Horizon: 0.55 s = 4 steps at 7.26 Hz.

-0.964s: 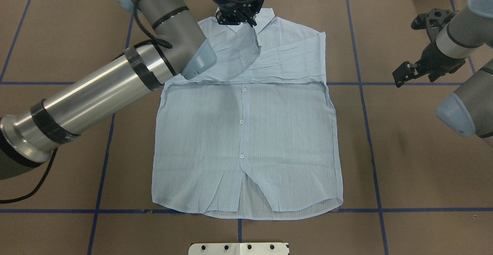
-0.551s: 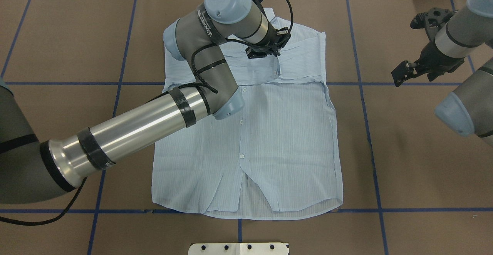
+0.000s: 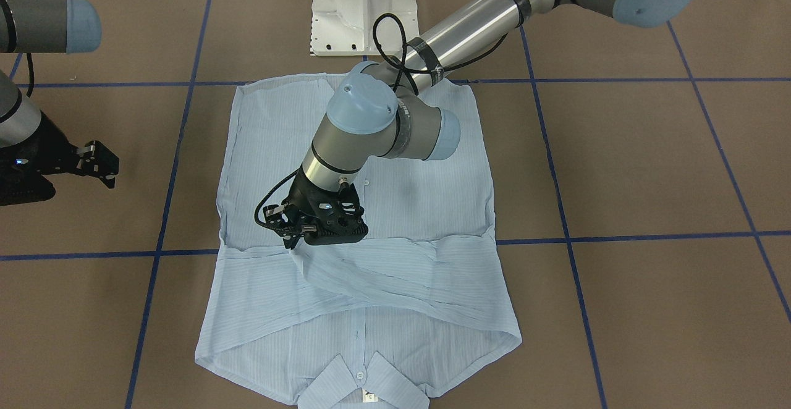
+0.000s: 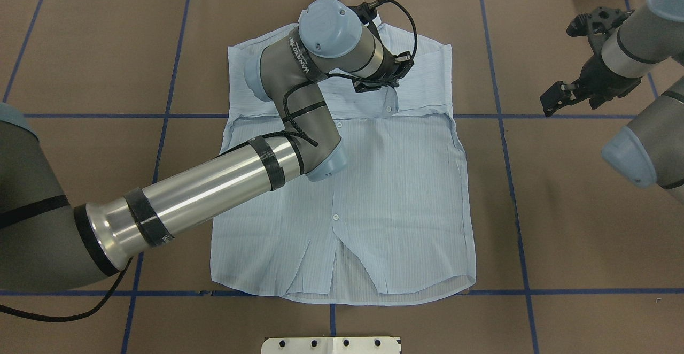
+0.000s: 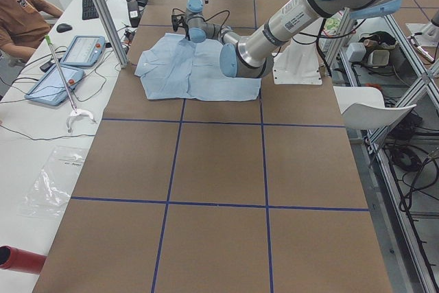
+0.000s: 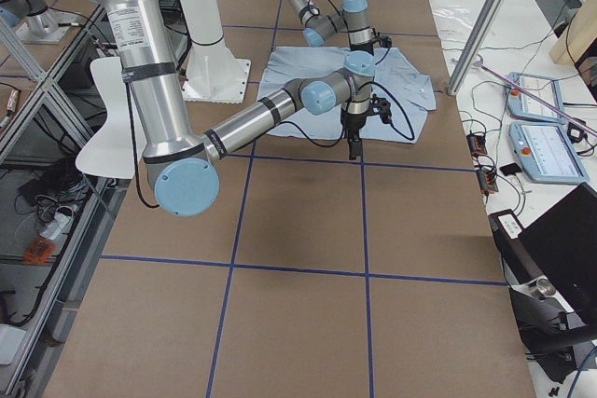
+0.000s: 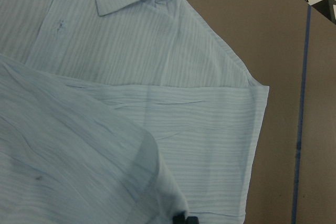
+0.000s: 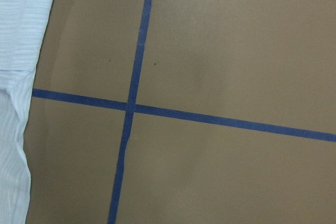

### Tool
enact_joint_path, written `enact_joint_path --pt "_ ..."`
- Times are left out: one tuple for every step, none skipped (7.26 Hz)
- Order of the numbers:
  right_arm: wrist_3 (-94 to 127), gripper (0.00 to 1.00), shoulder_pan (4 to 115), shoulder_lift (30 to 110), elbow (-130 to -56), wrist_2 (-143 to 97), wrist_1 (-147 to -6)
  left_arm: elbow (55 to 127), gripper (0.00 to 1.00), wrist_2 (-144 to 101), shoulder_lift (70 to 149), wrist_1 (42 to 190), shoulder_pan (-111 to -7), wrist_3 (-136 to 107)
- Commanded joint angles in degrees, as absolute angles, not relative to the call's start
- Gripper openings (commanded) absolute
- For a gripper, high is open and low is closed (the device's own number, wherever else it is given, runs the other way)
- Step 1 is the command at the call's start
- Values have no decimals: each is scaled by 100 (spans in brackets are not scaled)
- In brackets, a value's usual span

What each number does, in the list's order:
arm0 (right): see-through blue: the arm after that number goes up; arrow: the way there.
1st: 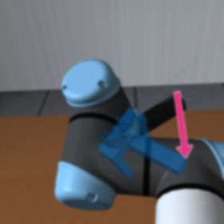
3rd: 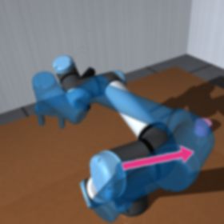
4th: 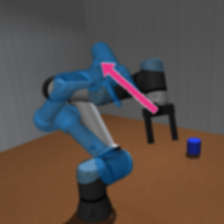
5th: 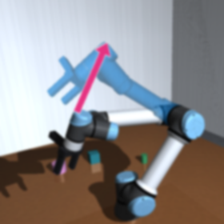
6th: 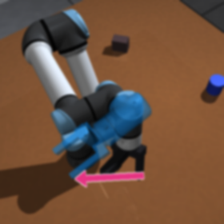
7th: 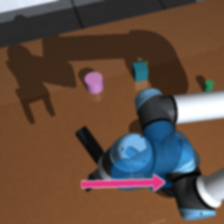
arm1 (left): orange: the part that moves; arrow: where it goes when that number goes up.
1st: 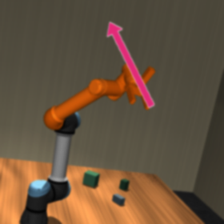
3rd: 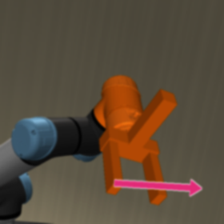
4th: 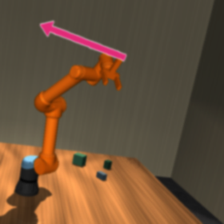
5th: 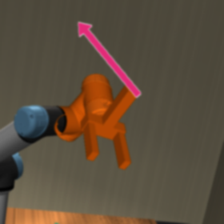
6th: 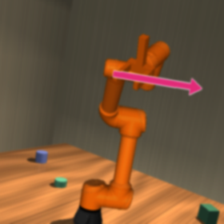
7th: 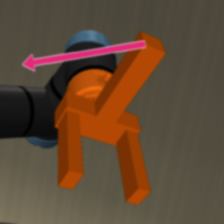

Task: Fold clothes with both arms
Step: 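Fold the held sleeve across the shirt body with the left gripper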

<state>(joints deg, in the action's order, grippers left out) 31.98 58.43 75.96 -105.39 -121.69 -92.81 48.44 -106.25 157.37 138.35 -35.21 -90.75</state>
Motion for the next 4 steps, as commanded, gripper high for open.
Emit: enact_joint_path --pt "3225 100 5836 7594 -10538 -12190 -9107 4869 100 -10582 15741 13966 -3498 -9035" --pt "3356 100 5836 7611 -10495 -12234 -8853 4956 100 -10591 15715 13948 -3515 -9009" --pt "3436 100 5810 7603 -10512 -12260 -8772 5235 100 -10626 15515 13818 -3568 -8991" --pt "3776 100 5714 7585 -10634 -12261 -8754 5873 100 -10774 15008 13451 -3699 -8774"
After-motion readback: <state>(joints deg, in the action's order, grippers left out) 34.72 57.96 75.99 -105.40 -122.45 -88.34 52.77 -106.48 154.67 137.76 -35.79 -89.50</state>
